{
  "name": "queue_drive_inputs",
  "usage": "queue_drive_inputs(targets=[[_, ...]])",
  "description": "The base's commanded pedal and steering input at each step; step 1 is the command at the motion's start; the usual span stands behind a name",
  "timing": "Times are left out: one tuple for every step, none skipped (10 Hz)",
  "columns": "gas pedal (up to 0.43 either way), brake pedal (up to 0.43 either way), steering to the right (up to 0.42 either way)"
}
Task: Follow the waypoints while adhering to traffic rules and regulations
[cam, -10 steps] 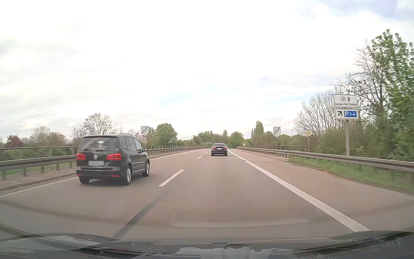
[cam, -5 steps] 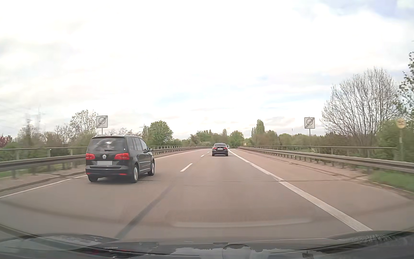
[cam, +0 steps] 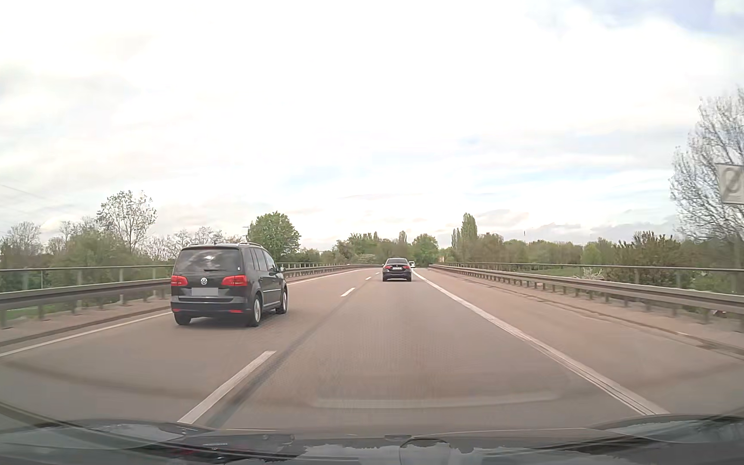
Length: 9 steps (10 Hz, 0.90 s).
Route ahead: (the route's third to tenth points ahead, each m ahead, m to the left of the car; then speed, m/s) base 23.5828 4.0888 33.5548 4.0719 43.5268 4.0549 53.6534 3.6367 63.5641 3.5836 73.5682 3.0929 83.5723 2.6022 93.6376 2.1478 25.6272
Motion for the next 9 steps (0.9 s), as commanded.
queue_drive_inputs(targets=[[0.157,0.000,0.002],[0.157,0.000,0.002],[0.157,0.000,0.003],[0.157,0.000,0.002],[0.157,0.000,0.002],[0.157,0.000,0.002],[0.157,0.000,0.003],[0.157,0.000,0.003],[0.157,0.000,0.003]])
